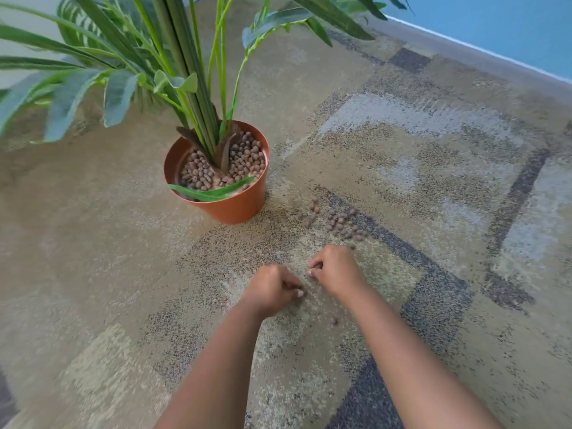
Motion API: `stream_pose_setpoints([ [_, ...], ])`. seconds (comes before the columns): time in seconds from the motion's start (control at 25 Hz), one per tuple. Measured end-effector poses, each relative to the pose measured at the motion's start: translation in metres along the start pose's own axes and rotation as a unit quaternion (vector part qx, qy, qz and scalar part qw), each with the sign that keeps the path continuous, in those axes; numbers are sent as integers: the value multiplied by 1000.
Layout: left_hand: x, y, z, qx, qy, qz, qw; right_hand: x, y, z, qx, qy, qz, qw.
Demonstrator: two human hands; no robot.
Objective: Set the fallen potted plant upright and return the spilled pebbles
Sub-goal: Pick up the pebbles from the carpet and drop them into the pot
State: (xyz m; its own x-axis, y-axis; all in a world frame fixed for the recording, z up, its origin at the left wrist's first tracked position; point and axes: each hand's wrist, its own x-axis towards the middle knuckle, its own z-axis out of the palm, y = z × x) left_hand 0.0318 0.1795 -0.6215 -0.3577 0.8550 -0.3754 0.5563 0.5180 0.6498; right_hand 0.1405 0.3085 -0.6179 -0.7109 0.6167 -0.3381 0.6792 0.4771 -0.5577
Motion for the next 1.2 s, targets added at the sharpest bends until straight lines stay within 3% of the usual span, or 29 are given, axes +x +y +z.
stream_pose_setpoints([
  [0.12, 0, 0, 5, 62, 12, 63, 996, -3, 1, -12, 2, -33, 2, 999],
  [0.32, 2, 5, 7, 78, -1, 65, 995, -17, 15, -32, 19, -142, 104, 984],
  [0.4, 3, 5, 4, 17, -7, 28, 999, -25, 12, -30, -28, -205, 149, 967],
  [0.48, 4, 3, 1, -117, 3, -38, 992, -33, 8, -24, -40, -231, 181, 955],
  [0.64, 9, 5, -13, -442, 31, -106, 890, -42, 8, -14, -28, -198, 213, 957],
  [0.8, 16, 8, -16, -611, 41, -95, 785, -53, 14, -12, 31, -155, 212, 964],
  [0.88, 21, 11, -12, -649, 37, -107, 752, -59, 26, -18, 121, -148, 205, 960],
  [0.96, 26, 16, -8, -652, 30, -120, 748, -64, 41, -28, 272, -127, 200, 933],
  [1.04, 32, 24, -5, -653, 18, -125, 746, -67, 57, -37, 415, -105, 198, 882],
  [1.2, 48, 40, 1, -674, 30, -142, 724, -62, 82, -52, 578, -44, 221, 784],
])
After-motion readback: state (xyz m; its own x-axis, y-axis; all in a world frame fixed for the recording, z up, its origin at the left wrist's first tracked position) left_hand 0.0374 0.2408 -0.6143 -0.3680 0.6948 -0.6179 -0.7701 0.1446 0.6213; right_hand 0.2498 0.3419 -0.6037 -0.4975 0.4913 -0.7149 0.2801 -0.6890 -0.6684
